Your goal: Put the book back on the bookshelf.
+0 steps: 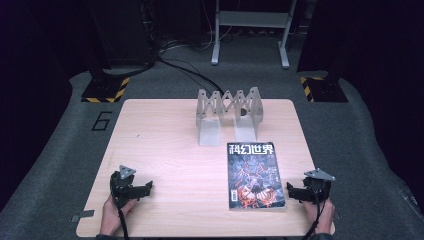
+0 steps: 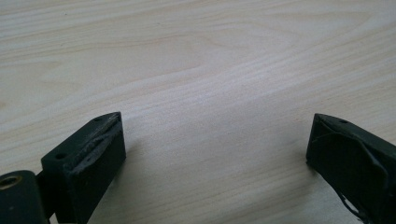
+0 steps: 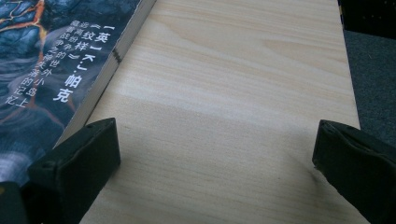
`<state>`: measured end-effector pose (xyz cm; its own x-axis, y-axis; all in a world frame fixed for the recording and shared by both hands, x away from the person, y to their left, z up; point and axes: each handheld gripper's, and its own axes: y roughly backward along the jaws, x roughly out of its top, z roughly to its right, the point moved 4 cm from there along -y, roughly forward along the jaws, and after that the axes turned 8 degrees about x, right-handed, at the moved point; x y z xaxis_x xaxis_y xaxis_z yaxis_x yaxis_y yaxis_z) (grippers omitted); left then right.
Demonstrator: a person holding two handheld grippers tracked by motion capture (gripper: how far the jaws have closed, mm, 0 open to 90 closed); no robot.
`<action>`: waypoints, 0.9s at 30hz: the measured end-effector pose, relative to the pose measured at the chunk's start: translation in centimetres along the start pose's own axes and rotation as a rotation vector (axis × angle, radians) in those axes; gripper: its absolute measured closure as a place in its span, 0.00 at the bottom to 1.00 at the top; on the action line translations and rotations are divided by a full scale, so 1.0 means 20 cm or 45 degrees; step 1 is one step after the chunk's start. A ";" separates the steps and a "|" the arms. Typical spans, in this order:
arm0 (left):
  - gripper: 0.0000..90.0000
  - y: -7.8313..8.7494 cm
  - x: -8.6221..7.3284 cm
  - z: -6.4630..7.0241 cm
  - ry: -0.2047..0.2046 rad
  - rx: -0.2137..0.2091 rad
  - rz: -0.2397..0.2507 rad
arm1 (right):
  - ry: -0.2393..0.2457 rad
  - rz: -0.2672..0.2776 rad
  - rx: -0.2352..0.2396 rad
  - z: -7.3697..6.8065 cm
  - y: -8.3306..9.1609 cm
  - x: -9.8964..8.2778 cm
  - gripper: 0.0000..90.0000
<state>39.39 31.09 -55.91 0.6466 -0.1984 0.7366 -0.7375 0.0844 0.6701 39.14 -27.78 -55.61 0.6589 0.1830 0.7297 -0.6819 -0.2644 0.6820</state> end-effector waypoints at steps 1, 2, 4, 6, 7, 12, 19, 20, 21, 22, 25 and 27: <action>0.04 0.00 0.00 0.00 -0.008 -0.011 -0.009 | 0.000 -0.001 0.000 0.00 0.00 0.00 0.00; 0.04 0.00 0.00 0.00 -0.008 -0.011 -0.009 | 0.000 -0.001 0.000 0.00 0.00 0.00 0.00; 0.03 -0.01 0.00 0.01 -0.021 -0.025 -0.002 | 0.016 0.014 0.006 0.00 0.00 0.00 0.02; 0.02 -0.01 0.00 0.01 -0.022 -0.026 -0.002 | 0.014 0.011 0.005 0.00 0.00 0.00 0.02; 0.02 0.00 0.00 0.01 -0.027 -0.024 -0.003 | 0.010 0.008 0.009 0.00 0.00 0.00 0.02; 0.01 0.00 0.00 0.01 -0.028 -0.020 -0.012 | -0.014 -0.008 0.055 0.00 0.01 0.01 0.02; 0.01 -0.01 0.00 0.02 -0.021 -0.011 -0.009 | -0.035 0.007 0.133 -0.02 0.04 0.08 0.01; 0.01 -0.01 0.00 0.02 -0.020 -0.011 -0.009 | -0.020 0.003 0.145 -0.03 0.04 0.10 0.01; 0.01 -0.01 0.00 0.02 -0.020 -0.010 -0.009 | 0.006 -0.016 0.157 -0.06 0.02 0.12 0.00; 0.01 -0.01 0.00 0.02 -0.020 -0.010 -0.009 | 0.021 -0.028 0.175 -0.07 0.02 0.14 0.00; 0.01 -0.01 0.00 0.02 -0.020 -0.010 -0.010 | 0.035 -0.046 0.217 -0.11 0.00 0.18 0.00; 0.01 -0.01 0.00 0.02 -0.019 -0.010 -0.010 | 0.051 -0.067 0.236 -0.14 -0.02 0.21 0.00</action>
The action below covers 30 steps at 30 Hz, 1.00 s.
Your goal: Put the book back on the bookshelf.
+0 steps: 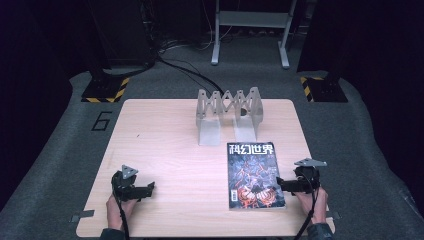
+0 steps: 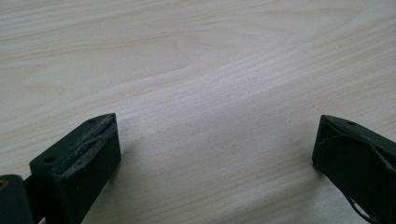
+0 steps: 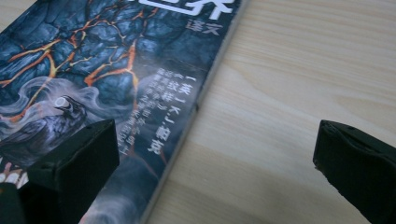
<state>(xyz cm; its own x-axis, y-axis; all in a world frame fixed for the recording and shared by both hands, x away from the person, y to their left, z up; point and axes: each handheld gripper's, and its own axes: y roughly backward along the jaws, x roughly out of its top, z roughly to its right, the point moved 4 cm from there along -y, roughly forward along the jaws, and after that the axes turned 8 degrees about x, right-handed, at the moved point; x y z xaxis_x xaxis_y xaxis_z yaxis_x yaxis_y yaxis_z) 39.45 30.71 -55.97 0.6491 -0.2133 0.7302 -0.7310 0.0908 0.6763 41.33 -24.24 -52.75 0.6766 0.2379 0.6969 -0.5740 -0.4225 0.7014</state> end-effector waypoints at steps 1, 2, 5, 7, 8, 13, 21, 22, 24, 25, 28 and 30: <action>0.01 0.00 0.00 0.00 0.000 0.000 0.000 | 0.000 0.000 0.000 0.00 0.00 0.00 0.00; 0.01 0.00 0.00 0.00 0.000 0.000 0.000 | 0.024 -0.016 0.031 -0.01 -0.03 0.02 0.01; 0.01 0.00 0.00 0.00 0.001 0.001 0.000 | 0.027 -0.039 0.064 -0.03 -0.07 0.05 0.06; 0.01 0.00 0.00 0.00 0.000 0.001 0.000 | 0.046 -0.053 0.080 -0.03 -0.11 0.07 0.14; 0.01 0.00 0.00 0.00 0.001 0.001 0.000 | 0.046 -0.057 0.083 -0.03 -0.12 0.07 0.15; 0.01 0.00 0.00 0.00 0.002 0.002 0.000 | 0.010 -0.113 0.143 -0.04 -0.19 0.10 0.29; 0.01 0.00 0.00 0.00 0.004 0.005 0.003 | -0.016 -0.085 0.157 -0.04 -0.19 0.09 0.41; 0.01 0.00 0.00 0.00 0.002 0.006 0.004 | -0.014 -0.077 0.153 -0.04 -0.19 0.09 0.41; 0.01 0.00 0.00 0.00 0.004 0.006 0.005 | -0.009 -0.073 0.148 -0.04 -0.19 0.09 0.41; 0.01 0.00 0.00 0.00 0.005 0.006 0.004 | -0.032 -0.076 0.148 -0.06 -0.19 0.09 0.42; 0.01 0.00 0.00 0.00 0.006 0.003 0.003 | -0.026 -0.065 0.143 -0.07 -0.19 0.08 0.42; 0.01 0.00 0.00 0.00 0.004 0.006 0.004 | -0.024 -0.060 0.144 -0.08 -0.19 0.07 0.43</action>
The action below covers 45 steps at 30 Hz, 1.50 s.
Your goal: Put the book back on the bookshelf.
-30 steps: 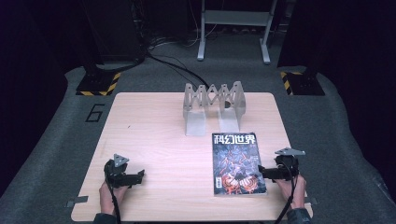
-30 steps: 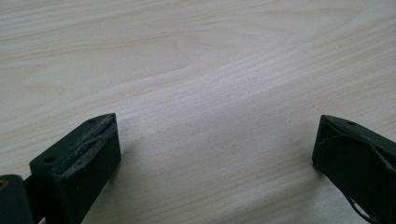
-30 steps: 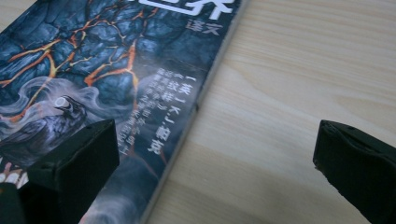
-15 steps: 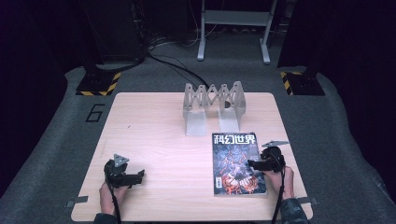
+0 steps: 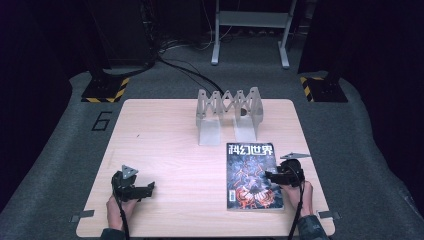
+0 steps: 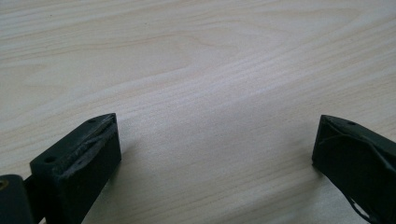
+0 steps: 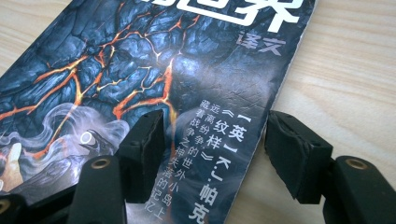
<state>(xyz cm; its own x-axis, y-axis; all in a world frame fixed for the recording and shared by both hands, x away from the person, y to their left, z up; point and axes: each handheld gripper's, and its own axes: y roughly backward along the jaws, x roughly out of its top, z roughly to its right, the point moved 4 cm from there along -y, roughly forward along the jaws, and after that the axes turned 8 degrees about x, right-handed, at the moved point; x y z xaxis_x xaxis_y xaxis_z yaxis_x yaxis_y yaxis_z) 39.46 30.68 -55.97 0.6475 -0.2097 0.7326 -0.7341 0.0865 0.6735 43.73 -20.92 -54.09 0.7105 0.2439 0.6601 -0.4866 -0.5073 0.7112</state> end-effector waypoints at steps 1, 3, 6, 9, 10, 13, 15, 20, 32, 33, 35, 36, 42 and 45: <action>0.01 0.00 0.00 0.00 0.003 -0.002 -0.001 | 0.000 0.003 0.001 -0.01 0.00 0.00 0.43; 0.01 0.00 0.00 0.00 0.003 -0.001 -0.001 | 0.006 0.008 0.002 -0.02 0.00 -0.01 0.43; 0.01 0.00 0.00 0.00 0.003 -0.001 -0.001 | 0.000 0.005 0.001 -0.05 0.00 -0.02 0.43; 0.01 0.00 0.00 0.00 0.003 -0.001 -0.001 | 0.008 0.010 0.001 -0.06 0.00 -0.03 0.43; 0.01 0.00 0.00 0.00 0.002 -0.001 -0.001 | 0.006 0.010 0.004 -0.08 0.00 -0.03 0.43; 0.01 0.00 0.00 0.00 0.002 -0.001 -0.001 | 0.004 0.013 0.007 -0.11 -0.01 -0.03 0.43; 0.01 0.00 0.00 0.00 0.002 0.001 0.000 | -0.004 0.010 0.008 -0.12 -0.02 -0.03 0.43; 0.01 0.00 0.00 0.00 0.002 0.001 -0.001 | 0.006 0.007 0.006 -0.17 -0.03 -0.03 0.44; 0.01 0.00 0.00 0.00 0.001 0.002 -0.001 | 0.020 -0.004 0.054 -0.27 -0.06 -0.03 0.47; 0.01 0.00 0.00 0.00 0.002 0.002 -0.001 | 0.014 -0.005 0.058 -0.28 -0.07 -0.03 0.47; 0.01 0.00 0.00 0.00 0.005 -0.001 -0.004 | 0.024 -0.010 0.059 -0.29 -0.07 -0.03 0.47; 0.01 0.00 0.00 0.00 0.003 0.001 -0.003 | 0.028 -0.009 0.066 -0.30 -0.08 -0.03 0.47; 0.01 0.00 0.00 0.00 0.002 -0.001 -0.006 | 0.043 -0.021 0.096 -0.34 -0.10 -0.02 0.48; 0.01 0.00 0.00 0.00 0.002 -0.004 -0.006 | 0.045 -0.023 0.114 -0.36 -0.11 -0.02 0.49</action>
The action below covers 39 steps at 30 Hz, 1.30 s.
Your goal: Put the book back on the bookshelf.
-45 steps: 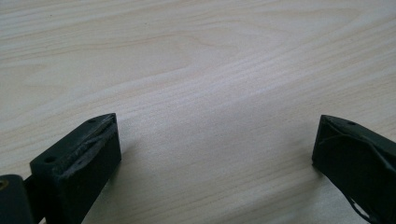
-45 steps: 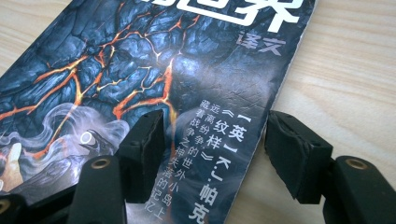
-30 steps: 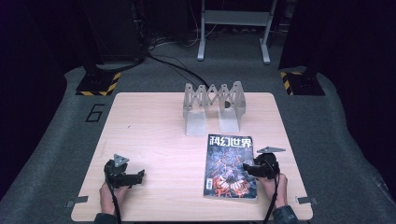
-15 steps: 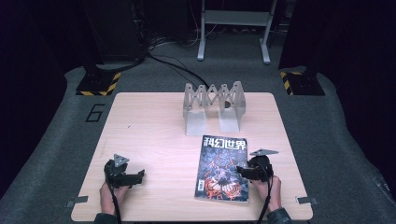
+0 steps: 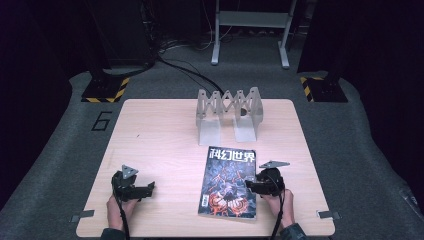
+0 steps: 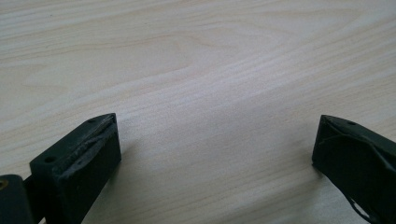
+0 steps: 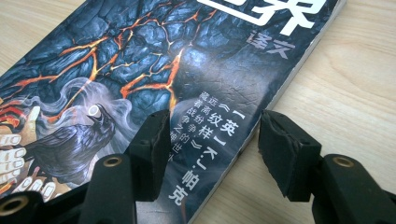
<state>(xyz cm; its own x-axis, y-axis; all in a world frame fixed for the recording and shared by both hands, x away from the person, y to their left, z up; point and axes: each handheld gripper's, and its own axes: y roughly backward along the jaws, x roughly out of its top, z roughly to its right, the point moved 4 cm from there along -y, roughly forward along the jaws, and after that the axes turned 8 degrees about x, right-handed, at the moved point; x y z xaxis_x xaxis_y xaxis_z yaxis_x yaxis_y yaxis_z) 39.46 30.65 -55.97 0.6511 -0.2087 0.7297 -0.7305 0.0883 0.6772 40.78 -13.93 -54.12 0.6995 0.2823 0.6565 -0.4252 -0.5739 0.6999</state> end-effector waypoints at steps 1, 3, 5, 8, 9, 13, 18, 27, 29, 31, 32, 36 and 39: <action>0.01 0.00 0.00 0.00 0.000 0.000 0.000 | 0.000 0.000 0.000 0.00 0.00 0.00 0.49; 0.01 0.00 0.00 0.00 0.001 0.000 0.000 | 0.020 -0.005 0.010 -0.01 -0.01 0.01 0.49; 0.01 0.00 0.00 0.00 0.000 0.000 0.000 | 0.031 -0.007 0.016 -0.02 -0.02 0.01 0.49; 0.01 0.00 0.00 0.00 0.001 0.000 0.000 | 0.035 -0.001 0.027 -0.04 -0.03 0.02 0.50; 0.01 0.00 0.00 0.00 0.000 0.000 0.000 | 0.060 -0.003 0.036 -0.03 -0.03 0.02 0.50; 0.01 0.00 0.00 0.00 -0.002 0.003 0.000 | 0.091 -0.001 0.067 -0.05 -0.06 0.04 0.50; 0.01 -0.01 0.01 0.00 -0.014 -0.002 -0.003 | 0.125 -0.015 0.103 -0.06 -0.08 0.05 0.50; 0.03 0.02 0.16 0.21 0.016 -0.129 0.036 | 0.220 -0.037 0.166 -0.06 -0.11 0.08 0.48; 0.03 0.00 0.17 0.25 0.008 -0.142 0.027 | 0.225 -0.054 0.175 -0.06 -0.11 0.08 0.47; 0.02 -0.02 0.18 0.32 -0.002 -0.205 0.007 | 0.217 -0.072 0.154 -0.06 -0.10 0.08 0.46; 0.02 -0.03 0.19 0.35 -0.020 -0.204 0.012 | 0.210 -0.065 0.140 -0.06 -0.10 0.08 0.45; 0.03 -0.07 0.21 0.44 -0.053 -0.221 0.004 | 0.186 -0.077 0.149 -0.05 -0.10 0.10 0.41; 0.03 -0.10 0.21 0.48 -0.099 -0.209 -0.010 | 0.191 -0.102 0.131 -0.04 -0.10 0.13 0.40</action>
<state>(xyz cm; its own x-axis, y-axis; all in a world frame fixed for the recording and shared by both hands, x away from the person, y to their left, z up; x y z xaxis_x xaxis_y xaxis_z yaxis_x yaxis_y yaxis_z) 41.66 20.31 -55.20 0.6343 -0.2841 0.7189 -0.6778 0.2427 0.6940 42.98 -11.41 -53.70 0.6318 0.4374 0.6400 -0.3051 -0.6187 0.7240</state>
